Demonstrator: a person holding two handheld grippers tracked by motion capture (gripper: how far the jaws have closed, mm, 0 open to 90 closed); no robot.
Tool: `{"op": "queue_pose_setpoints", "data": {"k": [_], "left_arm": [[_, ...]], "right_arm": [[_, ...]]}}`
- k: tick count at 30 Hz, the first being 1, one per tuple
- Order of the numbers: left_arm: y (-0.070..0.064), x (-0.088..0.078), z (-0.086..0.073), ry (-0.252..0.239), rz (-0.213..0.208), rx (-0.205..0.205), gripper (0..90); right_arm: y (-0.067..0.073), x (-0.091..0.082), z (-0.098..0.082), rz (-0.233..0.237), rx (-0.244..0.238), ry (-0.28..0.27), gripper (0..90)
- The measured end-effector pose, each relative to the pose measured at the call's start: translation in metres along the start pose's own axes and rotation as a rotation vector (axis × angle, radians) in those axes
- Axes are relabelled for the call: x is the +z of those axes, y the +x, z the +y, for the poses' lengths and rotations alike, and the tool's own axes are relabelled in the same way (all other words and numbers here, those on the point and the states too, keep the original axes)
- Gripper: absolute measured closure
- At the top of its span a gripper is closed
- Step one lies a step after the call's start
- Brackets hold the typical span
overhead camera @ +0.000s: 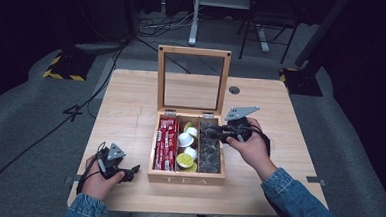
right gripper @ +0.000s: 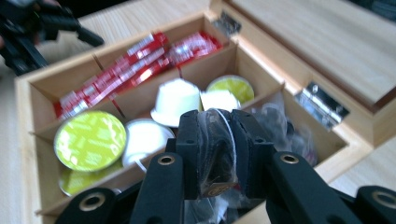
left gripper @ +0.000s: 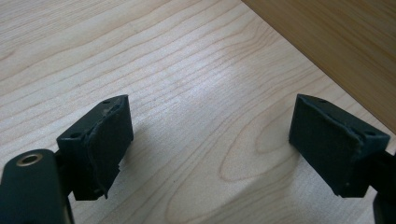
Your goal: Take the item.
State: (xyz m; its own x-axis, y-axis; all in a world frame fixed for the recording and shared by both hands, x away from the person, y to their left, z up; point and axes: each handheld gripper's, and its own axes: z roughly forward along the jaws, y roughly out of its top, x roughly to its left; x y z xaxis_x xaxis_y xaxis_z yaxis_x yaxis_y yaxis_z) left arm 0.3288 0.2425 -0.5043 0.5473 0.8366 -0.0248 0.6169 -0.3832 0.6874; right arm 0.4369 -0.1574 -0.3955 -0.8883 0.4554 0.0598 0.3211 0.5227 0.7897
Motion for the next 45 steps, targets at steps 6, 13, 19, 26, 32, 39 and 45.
{"op": "queue_pose_setpoints", "data": {"k": [6, 13, 19, 26, 32, 39, 45], "left_arm": [[0.0, 0.0, 0.0, 0.0, 0.0, -0.001, 14.1], [0.001, 0.001, 0.001, -0.002, -0.007, 0.001, 13.9], [0.004, 0.001, 0.002, 0.002, -0.015, 0.015, 13.8], [0.008, 0.004, 0.004, -0.002, -0.021, 0.018, 13.9], [0.01, 0.005, 0.006, -0.001, -0.017, 0.016, 13.8], [0.01, 0.006, 0.007, -0.001, -0.015, 0.013, 13.8], [0.01, 0.007, 0.007, -0.001, -0.009, 0.009, 13.8]], "right_arm": [[0.0, -0.009, 0.002, 0.034, 0.034, -0.087, 73.8], [0.001, -0.021, 0.004, 0.035, 0.038, -0.125, 73.8], [0.0, -0.04, 0.004, -0.006, 0.029, -0.144, 73.8], [-0.006, -0.067, -0.004, -0.055, 0.051, -0.171, 73.8], [-0.012, -0.089, -0.014, -0.1, 0.071, -0.184, 73.8], [-0.019, -0.111, -0.024, -0.145, 0.09, -0.191, 73.7], [-0.025, -0.122, -0.034, -0.197, 0.111, -0.175, 73.7]]}}
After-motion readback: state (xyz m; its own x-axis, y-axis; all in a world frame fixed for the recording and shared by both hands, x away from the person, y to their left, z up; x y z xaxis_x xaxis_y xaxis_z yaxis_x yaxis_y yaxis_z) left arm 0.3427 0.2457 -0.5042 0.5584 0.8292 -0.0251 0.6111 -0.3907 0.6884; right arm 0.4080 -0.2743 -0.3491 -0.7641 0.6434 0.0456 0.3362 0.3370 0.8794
